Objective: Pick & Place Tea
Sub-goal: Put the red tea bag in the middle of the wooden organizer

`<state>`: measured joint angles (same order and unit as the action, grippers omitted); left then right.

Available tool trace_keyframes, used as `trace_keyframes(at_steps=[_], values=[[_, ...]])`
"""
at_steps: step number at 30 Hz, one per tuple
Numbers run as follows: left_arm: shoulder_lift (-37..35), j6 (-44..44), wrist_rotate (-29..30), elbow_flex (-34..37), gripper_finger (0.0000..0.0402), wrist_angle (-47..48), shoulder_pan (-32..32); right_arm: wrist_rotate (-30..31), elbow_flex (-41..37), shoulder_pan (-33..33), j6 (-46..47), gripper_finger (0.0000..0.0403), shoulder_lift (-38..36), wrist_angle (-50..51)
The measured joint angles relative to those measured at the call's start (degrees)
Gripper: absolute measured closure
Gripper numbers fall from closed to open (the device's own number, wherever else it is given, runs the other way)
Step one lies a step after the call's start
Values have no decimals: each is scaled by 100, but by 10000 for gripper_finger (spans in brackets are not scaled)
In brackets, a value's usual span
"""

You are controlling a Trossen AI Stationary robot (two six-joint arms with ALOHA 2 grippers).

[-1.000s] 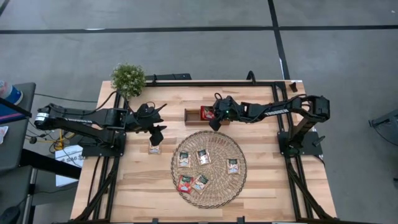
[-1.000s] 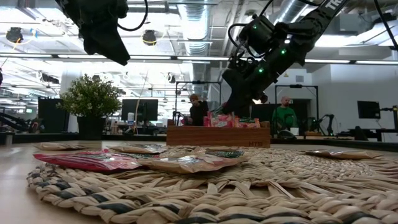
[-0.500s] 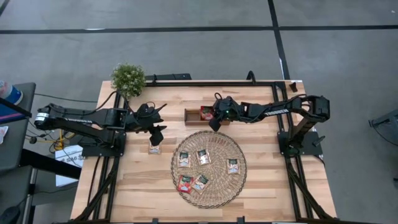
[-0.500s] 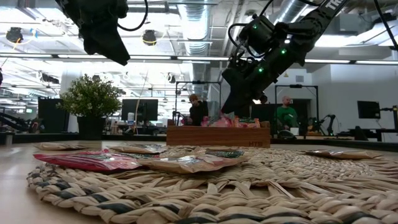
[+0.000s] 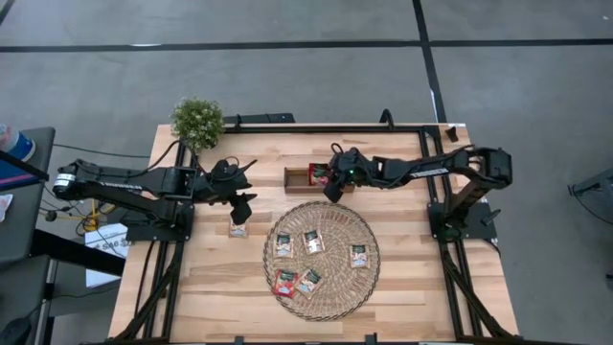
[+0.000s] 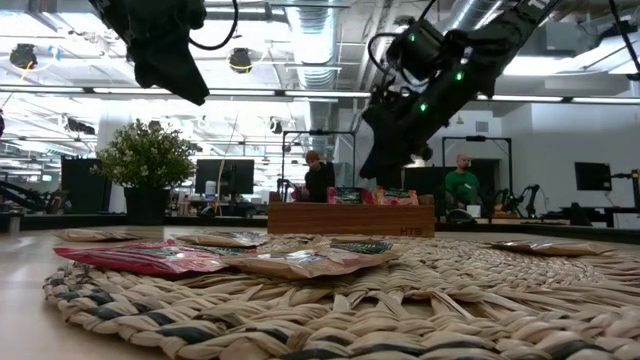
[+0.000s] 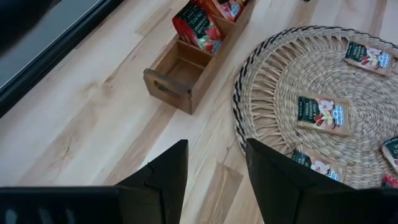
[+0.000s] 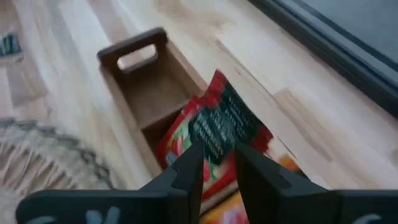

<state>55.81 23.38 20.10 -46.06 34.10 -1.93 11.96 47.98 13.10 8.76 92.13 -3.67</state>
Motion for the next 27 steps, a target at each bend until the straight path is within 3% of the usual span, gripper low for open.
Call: trace_keyframes(at_steps=[7,15,19,24,27], values=[[21,18,-401,-2,247,-75,0,-89,331,-345,-474,332,-761,1829],[46,776,-450,-4,247,-85,0,-1183,342,-1057,-301,331,-1698,3545],[48,1401,-687,-4,247,-82,0,-1204,342,-1590,13,331,-1942,3970],[47,1570,-1332,-4,247,-89,-6,-929,244,-2162,362,337,-2086,4579],[50,1740,-1364,-4,247,-94,-107,-781,-12,-2375,693,343,-2357,4454]])
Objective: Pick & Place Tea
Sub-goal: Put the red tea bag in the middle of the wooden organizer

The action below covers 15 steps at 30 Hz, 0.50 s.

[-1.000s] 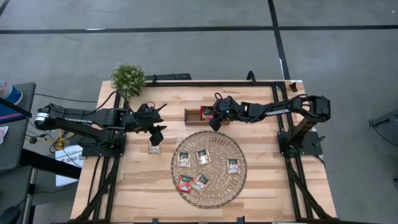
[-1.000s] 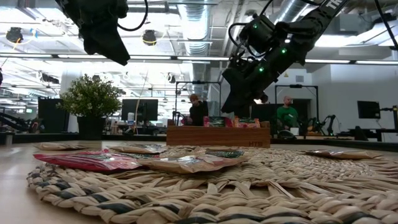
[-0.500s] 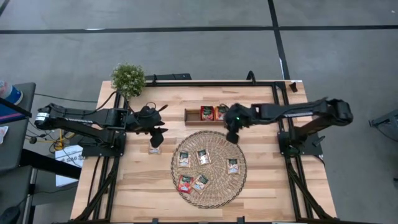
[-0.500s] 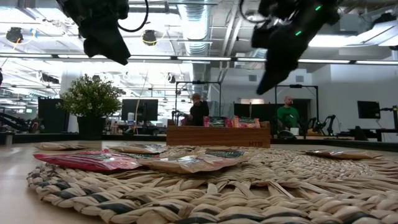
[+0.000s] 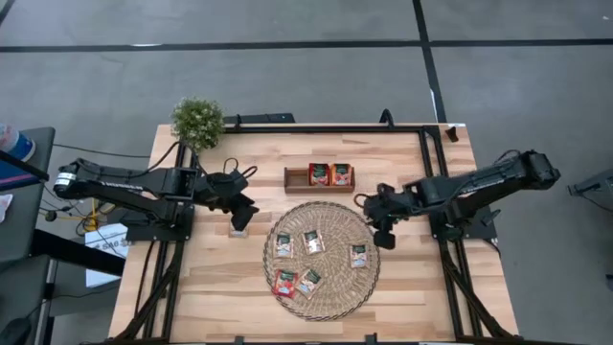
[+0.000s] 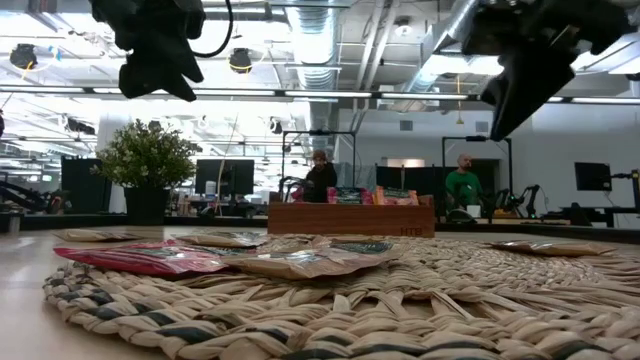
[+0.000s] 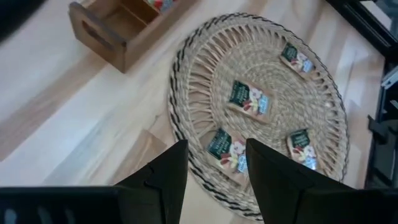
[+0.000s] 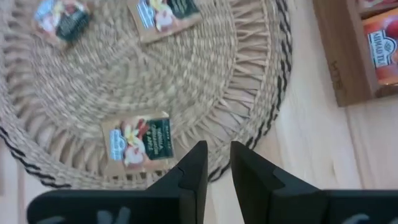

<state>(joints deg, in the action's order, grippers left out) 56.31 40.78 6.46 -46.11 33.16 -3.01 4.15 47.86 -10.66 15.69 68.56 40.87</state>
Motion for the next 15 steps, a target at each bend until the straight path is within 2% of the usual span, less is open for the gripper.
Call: trace_keyframes(at_steps=[6,12,15], values=[[467,45,170,-2,247,-324,-407,813,-436,-319,679,349,-936,-130],[1382,109,-90,-72,247,-495,-656,1652,-879,-503,1071,349,-2239,-254],[1792,104,-164,-240,247,-499,-721,1881,-1201,-586,1135,349,-2952,-486]])
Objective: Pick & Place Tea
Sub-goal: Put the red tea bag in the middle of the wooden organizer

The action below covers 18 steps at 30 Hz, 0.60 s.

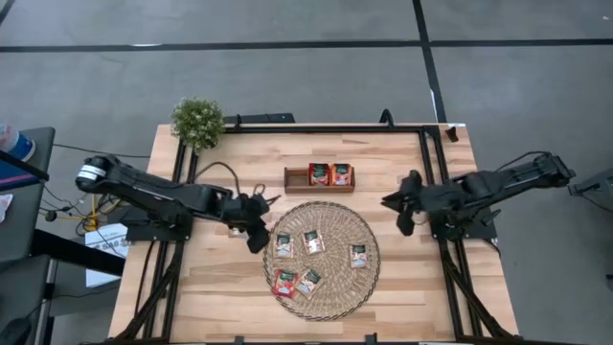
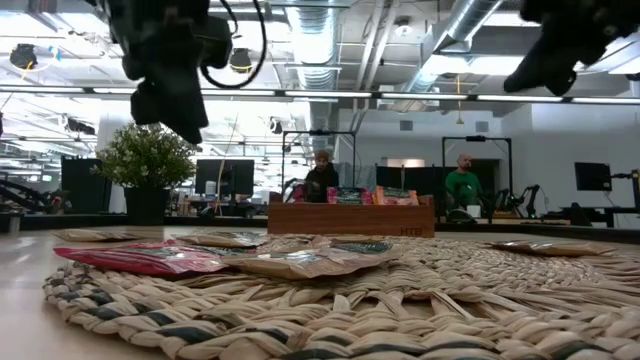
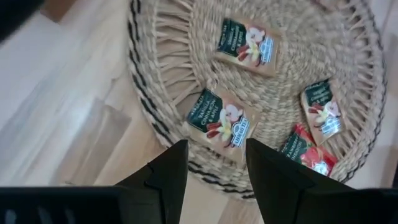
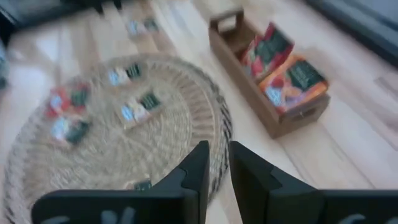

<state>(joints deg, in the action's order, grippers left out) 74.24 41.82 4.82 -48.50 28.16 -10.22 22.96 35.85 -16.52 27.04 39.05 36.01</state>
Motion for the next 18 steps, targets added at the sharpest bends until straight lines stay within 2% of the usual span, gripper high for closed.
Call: trace_keyframes(at_steps=[12,16,18], values=[[1156,-881,245,-1134,247,163,-107,-58,-1681,-410,-36,349,-3198,-1955],[1616,-945,97,-1455,247,374,-109,-67,-2251,-594,-9,349,-3870,-2525],[1842,-948,-26,-1580,247,567,-109,-48,-2422,-659,-4,349,-3884,-2764]])
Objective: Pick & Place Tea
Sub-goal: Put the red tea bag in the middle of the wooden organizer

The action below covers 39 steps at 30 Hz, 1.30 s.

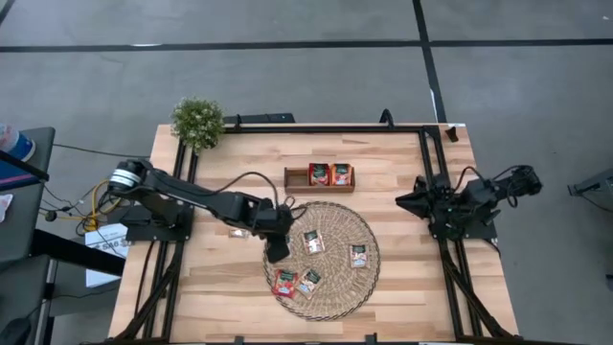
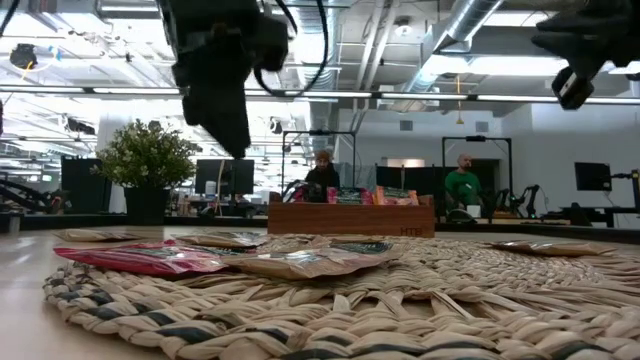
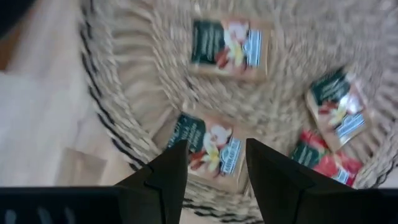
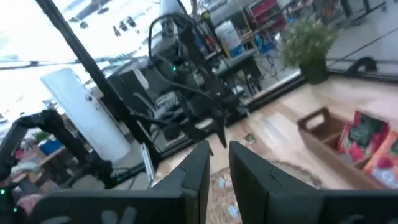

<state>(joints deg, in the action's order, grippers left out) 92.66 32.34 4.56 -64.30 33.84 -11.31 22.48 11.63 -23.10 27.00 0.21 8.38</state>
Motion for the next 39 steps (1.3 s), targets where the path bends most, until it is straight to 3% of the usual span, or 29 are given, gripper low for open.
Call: trace_keyframes(at_steps=[7,17,29,39], values=[[527,-359,-800,-299,247,226,-309,18,-166,-31,142,349,134,-114],[584,-859,-180,-338,247,277,-924,27,-150,119,152,349,116,-157],[1068,-1257,-471,-349,247,-364,-1131,18,-148,375,304,349,118,-145],[1504,-1488,-472,-805,260,-474,-1193,16,-146,375,312,349,122,-101]])
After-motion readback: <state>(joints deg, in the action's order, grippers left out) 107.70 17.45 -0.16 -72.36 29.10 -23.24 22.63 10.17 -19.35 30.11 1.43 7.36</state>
